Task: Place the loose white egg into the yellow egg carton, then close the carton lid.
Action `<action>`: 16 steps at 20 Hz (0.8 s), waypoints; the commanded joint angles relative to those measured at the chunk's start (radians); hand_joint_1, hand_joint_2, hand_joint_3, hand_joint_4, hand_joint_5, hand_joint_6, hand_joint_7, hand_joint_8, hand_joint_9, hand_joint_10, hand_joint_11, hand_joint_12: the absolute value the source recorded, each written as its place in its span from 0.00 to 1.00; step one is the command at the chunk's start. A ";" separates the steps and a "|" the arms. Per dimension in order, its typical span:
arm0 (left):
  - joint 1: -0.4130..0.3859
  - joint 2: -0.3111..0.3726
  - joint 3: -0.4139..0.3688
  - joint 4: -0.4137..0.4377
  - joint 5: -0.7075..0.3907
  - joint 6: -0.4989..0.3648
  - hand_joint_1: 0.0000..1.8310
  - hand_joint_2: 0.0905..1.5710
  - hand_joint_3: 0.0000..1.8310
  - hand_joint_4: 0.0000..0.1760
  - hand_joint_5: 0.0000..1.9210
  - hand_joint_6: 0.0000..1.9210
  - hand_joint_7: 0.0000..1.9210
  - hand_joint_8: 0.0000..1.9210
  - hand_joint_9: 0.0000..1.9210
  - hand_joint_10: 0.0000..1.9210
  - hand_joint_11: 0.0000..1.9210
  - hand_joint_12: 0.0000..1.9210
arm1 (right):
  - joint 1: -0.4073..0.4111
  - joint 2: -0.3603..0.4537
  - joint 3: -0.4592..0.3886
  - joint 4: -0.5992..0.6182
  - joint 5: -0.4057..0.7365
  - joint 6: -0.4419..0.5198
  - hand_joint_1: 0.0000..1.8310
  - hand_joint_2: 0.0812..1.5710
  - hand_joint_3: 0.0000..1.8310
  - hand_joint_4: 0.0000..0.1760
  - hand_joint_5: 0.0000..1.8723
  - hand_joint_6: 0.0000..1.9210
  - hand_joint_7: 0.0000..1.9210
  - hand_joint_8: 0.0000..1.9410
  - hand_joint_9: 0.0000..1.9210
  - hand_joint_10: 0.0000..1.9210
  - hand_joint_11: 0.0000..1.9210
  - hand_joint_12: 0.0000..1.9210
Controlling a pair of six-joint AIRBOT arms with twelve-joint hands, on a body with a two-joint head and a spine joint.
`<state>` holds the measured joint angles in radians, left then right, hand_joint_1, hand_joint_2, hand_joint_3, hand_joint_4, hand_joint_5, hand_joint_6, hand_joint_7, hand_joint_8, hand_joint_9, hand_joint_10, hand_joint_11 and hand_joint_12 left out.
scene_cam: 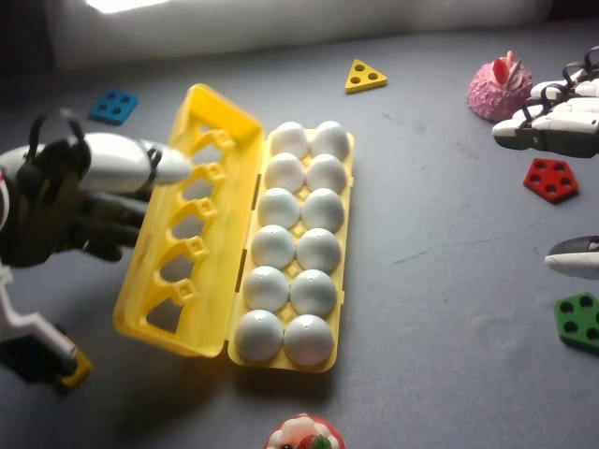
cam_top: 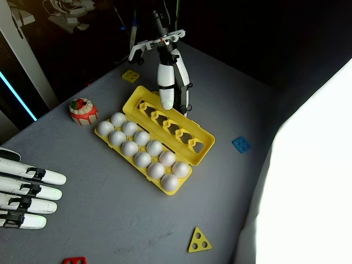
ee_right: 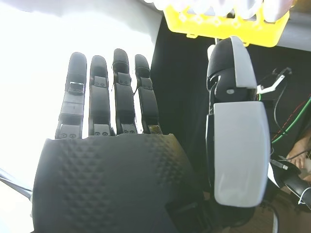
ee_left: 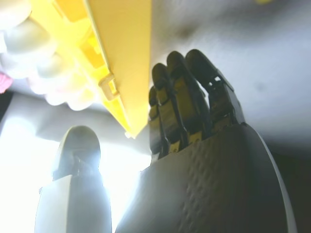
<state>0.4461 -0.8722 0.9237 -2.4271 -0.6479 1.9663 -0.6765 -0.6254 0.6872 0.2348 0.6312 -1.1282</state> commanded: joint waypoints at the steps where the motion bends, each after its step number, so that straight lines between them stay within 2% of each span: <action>1: -0.027 -0.009 0.000 0.007 0.023 0.020 0.18 0.76 0.00 0.18 0.19 0.00 0.26 0.00 0.23 0.06 0.00 0.78 | 0.006 0.004 0.000 -0.006 0.118 -0.003 0.42 0.64 0.00 0.00 0.19 0.01 0.19 0.00 0.11 0.02 0.00 0.33; 4: -0.105 -0.021 -0.010 -0.011 -0.006 0.088 0.19 0.76 0.00 0.22 0.19 0.00 0.26 0.00 0.23 0.07 0.00 0.77 | 0.006 0.004 0.000 -0.006 0.118 -0.003 0.39 0.63 0.00 0.00 0.18 0.01 0.18 0.00 0.10 0.01 0.00 0.33; 5: -0.136 -0.024 -0.018 -0.019 -0.020 0.118 0.17 0.77 0.00 0.22 0.18 0.00 0.25 0.00 0.22 0.07 0.00 0.77 | 0.006 0.004 0.000 -0.006 0.118 -0.004 0.40 0.64 0.00 0.00 0.18 0.01 0.17 0.00 0.09 0.00 0.00 0.30; 8: -0.203 -0.024 -0.071 -0.019 -0.054 0.162 0.18 0.76 0.00 0.20 0.18 0.00 0.26 0.00 0.22 0.07 0.00 0.78 | 0.006 0.004 0.000 -0.006 0.118 -0.004 0.40 0.64 0.00 0.00 0.19 0.01 0.16 0.00 0.10 0.01 0.00 0.32; 12: -0.238 -0.023 -0.142 -0.034 -0.071 0.230 0.17 0.76 0.00 0.21 0.19 0.00 0.26 0.00 0.22 0.08 0.00 0.78 | 0.006 0.003 0.000 -0.006 0.118 -0.005 0.43 0.63 0.00 0.00 0.19 0.01 0.18 0.01 0.10 0.01 0.00 0.35; 16: -0.224 -0.023 -0.209 -0.034 -0.070 0.274 0.19 0.76 0.00 0.18 0.19 0.00 0.26 0.00 0.21 0.09 0.00 0.76 | 0.006 0.002 0.000 -0.006 0.118 -0.006 0.43 0.63 0.00 0.00 0.19 0.01 0.17 0.00 0.10 0.01 0.00 0.35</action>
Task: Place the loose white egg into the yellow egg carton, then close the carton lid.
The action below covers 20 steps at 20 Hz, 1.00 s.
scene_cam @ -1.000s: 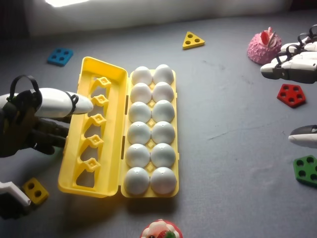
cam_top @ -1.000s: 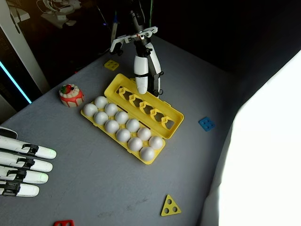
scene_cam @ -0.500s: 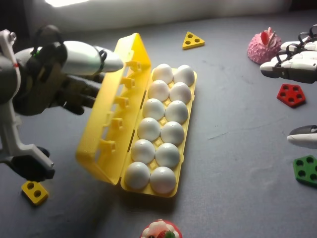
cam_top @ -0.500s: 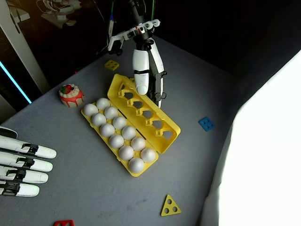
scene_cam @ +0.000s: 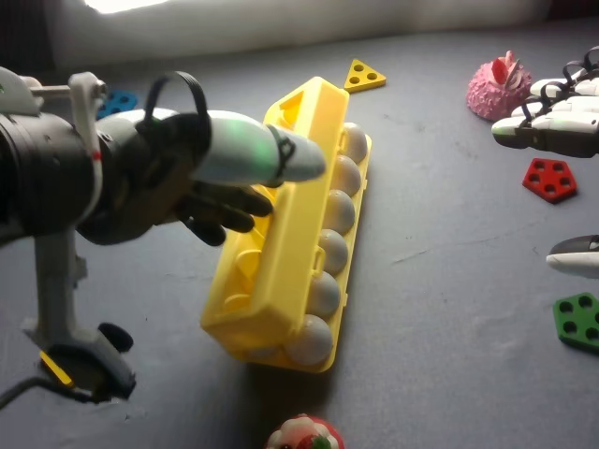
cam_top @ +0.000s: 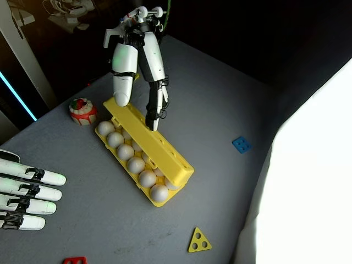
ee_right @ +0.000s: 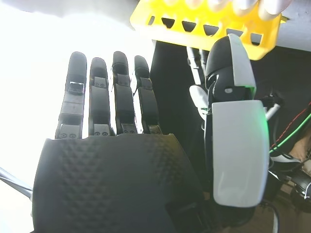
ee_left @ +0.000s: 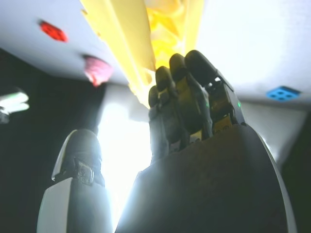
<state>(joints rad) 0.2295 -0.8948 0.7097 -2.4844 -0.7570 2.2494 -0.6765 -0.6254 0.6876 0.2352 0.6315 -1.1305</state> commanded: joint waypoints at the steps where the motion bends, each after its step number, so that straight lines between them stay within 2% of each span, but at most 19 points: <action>1: -0.002 -0.001 -0.007 0.023 0.041 0.010 0.20 0.76 0.00 0.16 0.19 0.00 0.26 0.00 0.21 0.10 0.00 0.77 | 0.006 0.002 -0.001 -0.007 0.118 -0.005 0.43 0.63 0.00 0.00 0.19 0.01 0.18 0.00 0.10 0.01 0.00 0.34; 3: 0.017 -0.002 -0.024 0.023 0.055 0.044 0.20 0.76 0.00 0.16 0.19 0.00 0.26 0.00 0.21 0.11 0.00 0.78 | 0.006 0.001 -0.001 -0.007 0.119 -0.008 0.42 0.63 0.00 0.00 0.20 0.01 0.19 0.00 0.12 0.01 0.00 0.41; 5: 0.034 -0.003 -0.033 0.023 0.068 0.068 0.19 0.76 0.00 0.15 0.19 0.00 0.26 0.00 0.21 0.11 0.00 0.78 | 0.006 0.001 -0.001 -0.007 0.121 -0.008 0.43 0.62 0.00 0.00 0.21 0.01 0.18 0.00 0.12 0.01 0.00 0.41; 7: 0.053 -0.005 -0.040 0.025 0.080 0.093 0.17 0.77 0.00 0.18 0.19 0.00 0.25 0.00 0.20 0.11 0.00 0.78 | 0.006 0.001 -0.001 -0.007 0.124 -0.008 0.42 0.63 0.00 0.00 0.20 0.01 0.18 0.00 0.11 0.01 0.00 0.36; 8: 0.069 -0.008 -0.045 0.031 0.095 0.100 0.18 0.77 0.00 0.19 0.19 0.00 0.25 0.00 0.19 0.14 0.00 0.78 | 0.006 0.001 -0.001 -0.007 0.126 -0.008 0.43 0.62 0.00 0.00 0.21 0.01 0.19 0.00 0.11 0.01 0.00 0.42; 10: 0.084 -0.015 -0.049 0.043 0.110 0.100 0.18 0.77 0.00 0.19 0.19 0.00 0.25 0.00 0.19 0.15 0.00 0.78 | 0.006 0.001 -0.001 -0.007 0.127 -0.008 0.43 0.62 0.00 0.00 0.21 0.01 0.19 0.00 0.12 0.01 0.00 0.45; 12: 0.093 -0.022 -0.053 0.053 0.119 0.100 0.18 0.77 0.00 0.17 0.20 0.00 0.26 0.00 0.18 0.18 0.00 0.78 | 0.006 0.001 -0.001 -0.007 0.128 -0.008 0.44 0.62 0.00 0.00 0.21 0.01 0.19 0.00 0.12 0.01 0.00 0.46; 13: 0.097 -0.027 -0.055 0.055 0.122 0.103 0.19 0.76 0.00 0.17 0.20 0.00 0.26 0.00 0.18 0.18 0.00 0.78 | 0.006 0.000 -0.001 -0.007 0.128 -0.008 0.42 0.63 0.00 0.00 0.20 0.01 0.19 0.00 0.12 0.01 0.00 0.40; 16: 0.109 -0.041 -0.059 0.055 0.134 0.114 0.18 0.77 0.00 0.20 0.19 0.00 0.26 0.00 0.17 0.19 0.00 0.78 | 0.006 0.000 -0.001 -0.007 0.131 -0.008 0.42 0.62 0.00 0.00 0.21 0.01 0.18 0.00 0.12 0.01 0.00 0.43; 20: 0.115 -0.049 -0.063 0.055 0.138 0.128 0.19 0.77 0.00 0.17 0.20 0.00 0.26 0.00 0.18 0.20 0.00 0.79 | 0.006 0.001 -0.001 -0.007 0.131 -0.008 0.41 0.63 0.00 0.00 0.21 0.01 0.20 0.00 0.13 0.02 0.00 0.44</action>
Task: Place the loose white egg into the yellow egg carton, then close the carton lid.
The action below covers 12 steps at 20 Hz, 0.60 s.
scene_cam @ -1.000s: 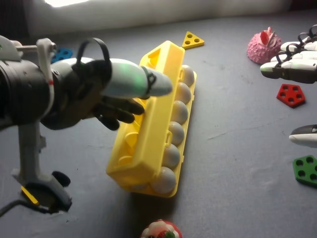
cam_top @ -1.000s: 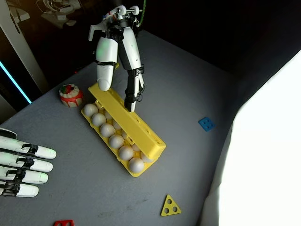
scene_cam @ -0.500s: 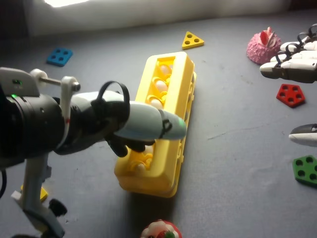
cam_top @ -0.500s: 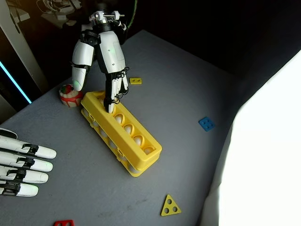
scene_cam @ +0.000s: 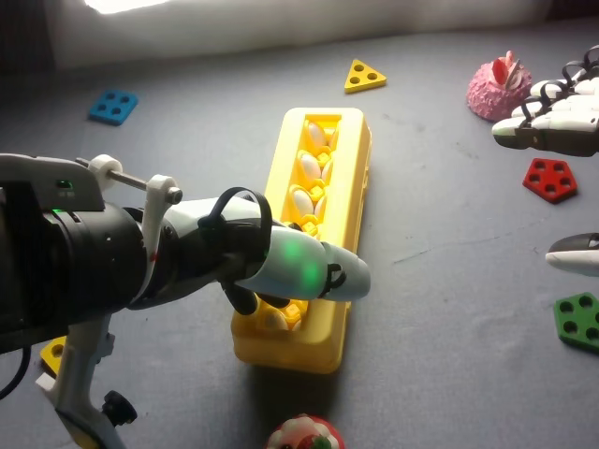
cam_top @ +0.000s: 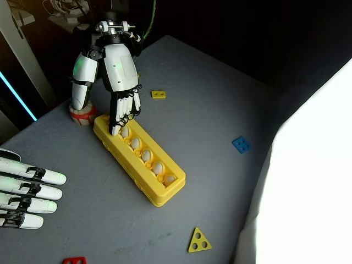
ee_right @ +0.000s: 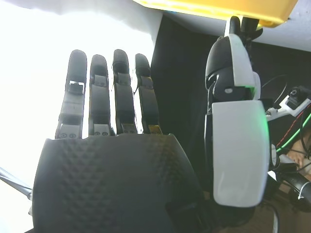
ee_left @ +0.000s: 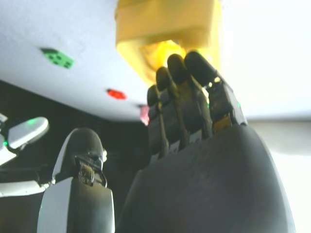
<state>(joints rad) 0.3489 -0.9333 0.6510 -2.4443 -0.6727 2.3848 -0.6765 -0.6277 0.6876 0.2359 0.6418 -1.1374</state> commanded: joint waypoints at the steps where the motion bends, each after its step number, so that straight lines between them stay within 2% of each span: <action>1: -0.006 -0.010 -0.004 0.015 0.053 0.004 0.18 0.77 0.00 0.16 0.20 0.00 0.26 0.00 0.17 0.20 0.00 0.79 | 0.006 0.003 -0.001 -0.007 0.122 -0.001 0.42 0.62 0.00 0.00 0.22 0.01 0.20 0.00 0.13 0.02 0.00 0.43; 3: -0.017 -0.010 0.000 0.015 0.053 0.021 0.17 0.77 0.00 0.11 0.21 0.01 0.27 0.00 0.18 0.21 0.00 0.79 | 0.005 0.003 -0.001 -0.007 0.122 -0.001 0.41 0.63 0.00 0.00 0.22 0.01 0.20 0.00 0.14 0.02 0.00 0.43; 6: -0.043 -0.010 0.010 0.015 0.050 0.051 0.16 0.78 0.00 0.06 0.22 0.01 0.28 0.00 0.17 0.24 0.00 0.80 | 0.005 0.003 -0.001 -0.007 0.123 -0.001 0.38 0.64 0.00 0.00 0.24 0.02 0.22 0.00 0.16 0.03 0.00 0.50; 8: -0.070 -0.010 0.021 0.015 0.043 0.083 0.15 0.78 0.00 0.07 0.22 0.01 0.29 0.01 0.17 0.25 0.00 0.80 | 0.005 0.003 -0.001 -0.007 0.123 -0.001 0.36 0.64 0.00 0.00 0.26 0.02 0.24 0.01 0.18 0.04 0.00 0.54; 10: -0.105 -0.010 0.038 0.015 0.034 0.132 0.14 0.78 0.00 0.01 0.24 0.01 0.30 0.01 0.18 0.26 0.00 0.81 | 0.005 0.003 -0.001 -0.007 0.124 -0.002 0.34 0.66 0.01 0.00 0.27 0.03 0.26 0.01 0.21 0.06 0.00 0.58; 12: -0.131 -0.010 0.058 0.015 0.030 0.179 0.14 0.78 0.00 0.00 0.25 0.01 0.30 0.01 0.19 0.27 0.00 0.82 | 0.005 0.003 -0.001 -0.007 0.125 -0.002 0.32 0.67 0.00 0.00 0.28 0.03 0.27 0.01 0.23 0.07 0.00 0.63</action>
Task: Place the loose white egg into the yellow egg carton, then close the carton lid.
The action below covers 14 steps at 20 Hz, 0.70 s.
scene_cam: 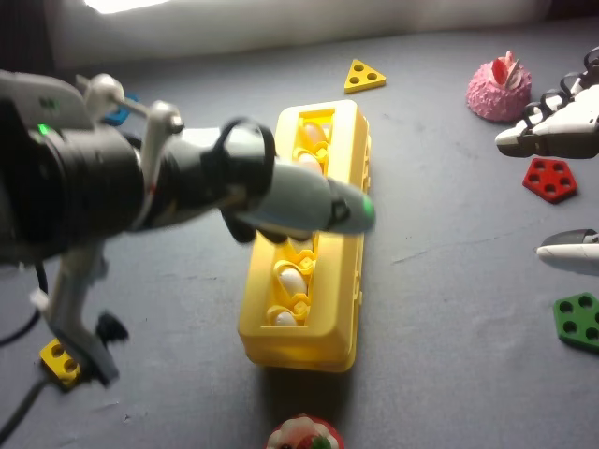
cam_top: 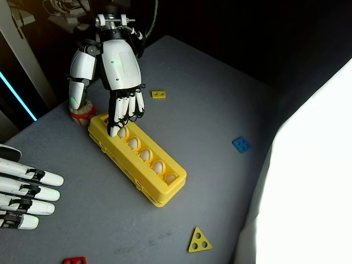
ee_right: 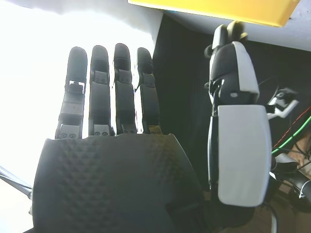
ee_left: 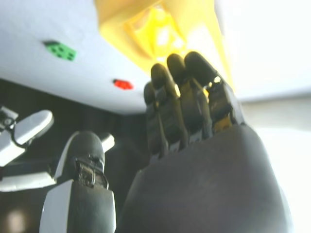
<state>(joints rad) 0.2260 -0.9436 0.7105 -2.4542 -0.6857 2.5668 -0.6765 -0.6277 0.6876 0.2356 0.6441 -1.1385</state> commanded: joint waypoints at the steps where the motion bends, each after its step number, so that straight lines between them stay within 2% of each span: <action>1: -0.020 0.001 0.012 0.025 0.043 0.018 0.14 0.78 0.00 0.00 0.25 0.01 0.30 0.01 0.19 0.27 0.00 0.82 | 0.005 0.003 -0.001 -0.007 0.123 -0.001 0.32 0.67 0.00 0.00 0.28 0.03 0.27 0.01 0.23 0.08 0.00 0.64; 5: -0.059 0.012 0.083 0.022 0.062 0.145 0.14 0.78 0.00 0.00 0.26 0.01 0.31 0.01 0.19 0.28 0.00 0.84 | 0.004 0.003 -0.001 -0.007 0.132 -0.001 0.32 0.67 0.00 0.00 0.28 0.03 0.28 0.01 0.22 0.10 0.00 0.67; 7: -0.060 0.017 0.124 0.014 0.098 0.221 0.14 0.78 0.00 0.00 0.26 0.01 0.32 0.01 0.20 0.28 0.00 0.84 | 0.004 0.003 -0.001 -0.007 0.133 -0.001 0.30 0.68 0.00 0.00 0.30 0.04 0.31 0.00 0.19 0.23 0.00 0.70; 8: -0.060 0.020 0.152 -0.009 0.112 0.297 0.14 0.78 0.00 0.00 0.27 0.02 0.33 0.01 0.21 0.30 0.00 0.85 | 0.003 0.003 -0.001 -0.007 0.133 -0.001 0.28 0.69 0.00 0.00 0.31 0.05 0.34 0.01 0.20 0.33 0.00 0.76; 9: -0.060 0.023 0.168 -0.018 0.117 0.343 0.14 0.78 0.00 0.00 0.29 0.02 0.38 0.03 0.23 0.37 0.02 0.85 | 0.003 0.003 -0.001 -0.007 0.133 -0.001 0.24 0.69 0.00 0.00 0.31 0.20 0.39 0.07 0.24 0.49 0.06 0.87; 10: -0.060 0.025 0.182 -0.018 0.117 0.380 0.12 0.78 0.00 0.00 0.33 0.03 0.42 0.07 0.25 0.48 0.04 0.85 | 0.003 0.003 -0.001 -0.007 0.133 -0.001 0.22 0.69 0.00 0.00 0.32 0.38 0.37 0.31 0.23 0.68 0.10 0.96; 11: -0.060 0.029 0.195 -0.018 0.121 0.397 0.12 0.78 0.00 0.00 0.38 0.04 0.40 0.25 0.26 0.58 0.07 0.86 | 0.003 0.003 -0.001 -0.007 0.133 -0.001 0.18 0.71 0.00 0.00 0.37 0.46 0.37 0.49 0.25 0.77 0.13 0.99; 12: -0.061 0.035 0.205 -0.017 0.127 0.407 0.12 0.79 0.00 0.00 0.39 0.05 0.35 0.37 0.25 0.63 0.07 0.86 | 0.003 0.003 -0.001 -0.007 0.133 -0.001 0.17 0.71 0.00 0.00 0.37 0.49 0.36 0.55 0.25 0.79 0.14 1.00; 13: -0.067 0.038 0.211 -0.008 0.128 0.410 0.09 0.79 0.00 0.00 0.47 0.11 0.40 0.53 0.32 0.70 0.17 0.90 | 0.002 0.003 -0.001 -0.007 0.133 -0.001 0.11 0.74 0.01 0.00 0.44 0.56 0.46 0.62 0.35 0.86 0.23 1.00; 14: -0.079 0.043 0.214 0.019 0.128 0.412 0.09 0.79 0.00 0.00 0.46 0.18 0.40 0.58 0.34 0.73 0.19 0.91 | 0.002 0.003 -0.001 -0.007 0.133 -0.001 0.09 0.74 0.01 0.00 0.45 0.59 0.48 0.64 0.37 0.88 0.25 1.00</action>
<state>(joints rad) 0.1638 -0.9039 0.9226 -2.4710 -0.6285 2.9814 -0.6827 -0.6273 0.6876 0.2352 0.6556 -1.1397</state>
